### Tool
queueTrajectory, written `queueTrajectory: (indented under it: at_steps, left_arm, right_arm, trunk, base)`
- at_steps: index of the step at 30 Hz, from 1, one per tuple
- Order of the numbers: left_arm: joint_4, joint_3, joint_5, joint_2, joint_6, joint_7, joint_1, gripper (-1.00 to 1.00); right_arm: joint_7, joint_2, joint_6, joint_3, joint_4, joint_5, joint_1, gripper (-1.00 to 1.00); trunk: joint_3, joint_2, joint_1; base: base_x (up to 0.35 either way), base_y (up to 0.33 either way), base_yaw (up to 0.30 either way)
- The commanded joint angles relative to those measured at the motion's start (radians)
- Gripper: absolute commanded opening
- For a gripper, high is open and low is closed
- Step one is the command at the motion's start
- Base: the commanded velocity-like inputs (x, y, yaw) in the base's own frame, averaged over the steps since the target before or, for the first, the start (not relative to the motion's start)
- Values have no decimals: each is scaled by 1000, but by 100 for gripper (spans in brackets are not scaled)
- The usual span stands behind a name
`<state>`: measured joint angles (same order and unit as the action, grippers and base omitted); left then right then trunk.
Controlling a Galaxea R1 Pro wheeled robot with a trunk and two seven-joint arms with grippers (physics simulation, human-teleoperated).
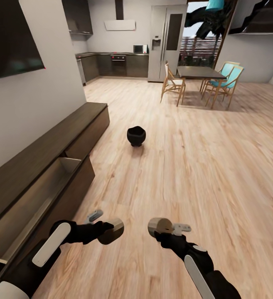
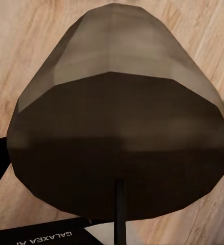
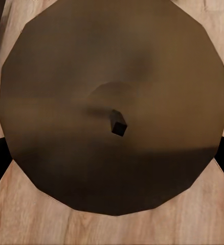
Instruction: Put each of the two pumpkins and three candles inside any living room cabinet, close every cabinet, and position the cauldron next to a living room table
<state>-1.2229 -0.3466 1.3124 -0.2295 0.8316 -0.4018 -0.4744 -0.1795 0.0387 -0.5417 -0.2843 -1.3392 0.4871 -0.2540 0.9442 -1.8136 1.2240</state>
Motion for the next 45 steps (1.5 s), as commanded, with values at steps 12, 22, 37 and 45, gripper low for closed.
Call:
queueTrajectory:
  at_steps: [12,22,37,45]
  left_arm:
    - [-1,-4,14,1,-2,-11,-1,-100]
    - [-1,-5,15,1,-2,-11,-1,-100]
    - [-2,-8,19,7,-2,-11,-1,-100]
    - [-13,-7,28,7,-1,-14,-1,-100]
  right_arm:
    - [-9,1,-1,-3,-1,11,-1,-100]
    - [-9,1,-1,-3,0,10,-1,-100]
    - [-9,2,-1,-3,-1,10,-1,-100]
    - [-9,1,-1,-3,2,10,-1,-100]
  trunk:
    - [1,0,0]
    - [1,0,0]
    - [1,0,0]
    - [-12,28,-15]
  base:
    - [272,-202,287]
    - [256,-242,290]
    - [189,-199,290]
    - [5,-5,290]
